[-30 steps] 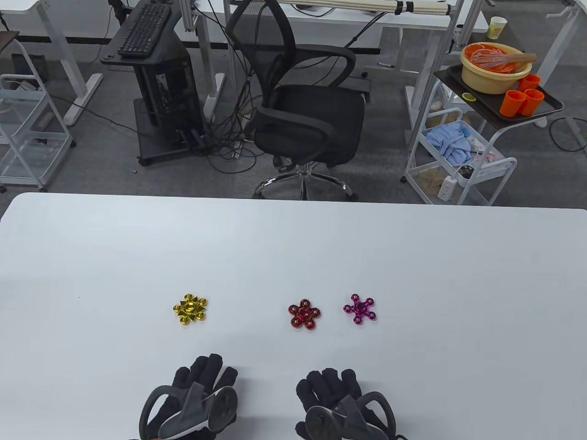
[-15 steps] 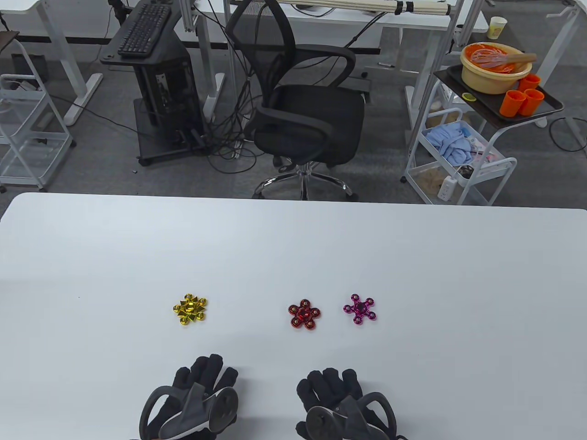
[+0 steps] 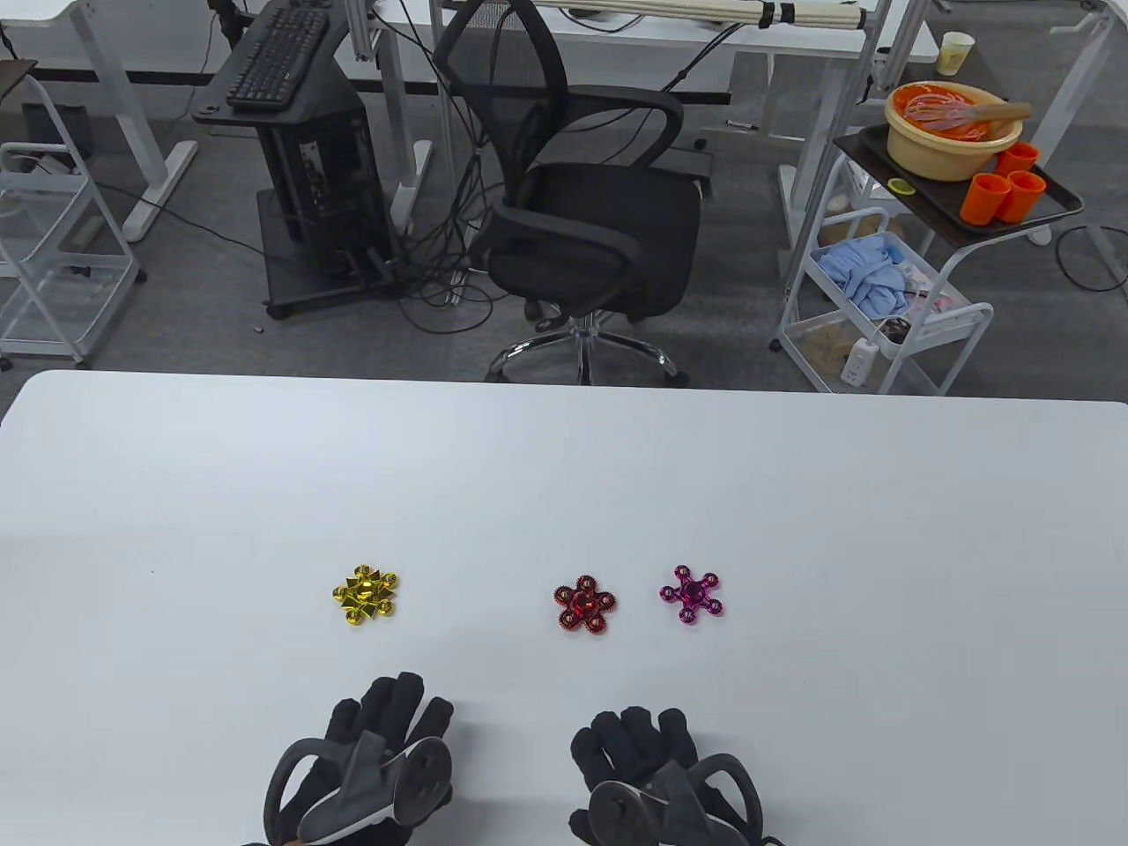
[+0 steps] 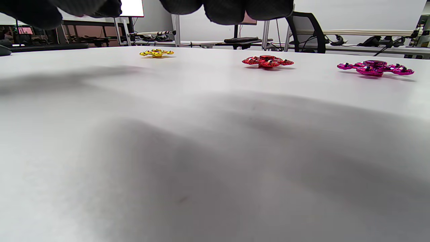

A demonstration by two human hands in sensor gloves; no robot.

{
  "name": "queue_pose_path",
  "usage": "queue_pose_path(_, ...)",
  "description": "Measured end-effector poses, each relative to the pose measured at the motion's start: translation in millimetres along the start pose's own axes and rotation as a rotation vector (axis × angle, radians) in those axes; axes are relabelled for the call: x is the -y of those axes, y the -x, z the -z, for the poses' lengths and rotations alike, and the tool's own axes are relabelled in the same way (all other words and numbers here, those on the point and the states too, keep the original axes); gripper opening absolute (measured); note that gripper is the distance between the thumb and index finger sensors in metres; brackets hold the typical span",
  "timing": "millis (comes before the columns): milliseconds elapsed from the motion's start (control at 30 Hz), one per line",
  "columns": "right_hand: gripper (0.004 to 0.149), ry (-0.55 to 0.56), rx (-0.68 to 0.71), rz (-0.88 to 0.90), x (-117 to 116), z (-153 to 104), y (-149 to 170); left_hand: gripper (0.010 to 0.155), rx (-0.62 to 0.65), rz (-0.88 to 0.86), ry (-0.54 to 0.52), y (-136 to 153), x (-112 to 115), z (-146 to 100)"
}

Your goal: Flick fidget spinner to spin

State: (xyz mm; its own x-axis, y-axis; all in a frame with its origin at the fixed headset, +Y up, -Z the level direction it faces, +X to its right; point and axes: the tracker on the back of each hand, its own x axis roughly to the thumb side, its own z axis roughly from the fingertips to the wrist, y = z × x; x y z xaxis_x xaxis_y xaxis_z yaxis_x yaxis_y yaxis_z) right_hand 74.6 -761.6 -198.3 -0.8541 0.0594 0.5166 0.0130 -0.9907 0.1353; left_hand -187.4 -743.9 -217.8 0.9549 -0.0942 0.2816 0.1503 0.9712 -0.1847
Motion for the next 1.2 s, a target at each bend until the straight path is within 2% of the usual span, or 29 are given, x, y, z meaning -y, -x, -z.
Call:
queue_pose_path(233, 0.071, 0.015, 0.001, -0.003, 1, -1, 1, 0.076, -0.121, -0.076, -0.034, 43, -19, 20)
queue_pose_path(400, 0.071, 0.014, 0.000, -0.001, 1, -1, 1, 0.082, -0.221, -0.140, 0.006, 82, -26, 50)
queue_pose_path(567, 0.071, 0.017, -0.002, 0.003, 1, -2, 1, 0.086, -0.273, -0.174, 0.067, 106, -27, 86)
queue_pose_path(733, 0.071, 0.022, -0.007, 0.013, 1, -2, 1, 0.089, -0.291, -0.176, 0.123, 113, -20, 122)
queue_pose_path(867, 0.071, 0.022, -0.011, 0.019, 2, -2, 2, 0.091, -0.277, -0.150, 0.222, 115, -6, 147)
queue_pose_path(1000, 0.071, 0.015, -0.008, 0.024, 2, -2, 3, 0.091, -0.248, -0.195, 0.253, 120, 3, 158)
queue_pose_path(1200, 0.071, 0.006, 0.007, 0.025, 2, -1, 2, 0.089, -0.253, -0.166, 0.298, 127, 14, 168)
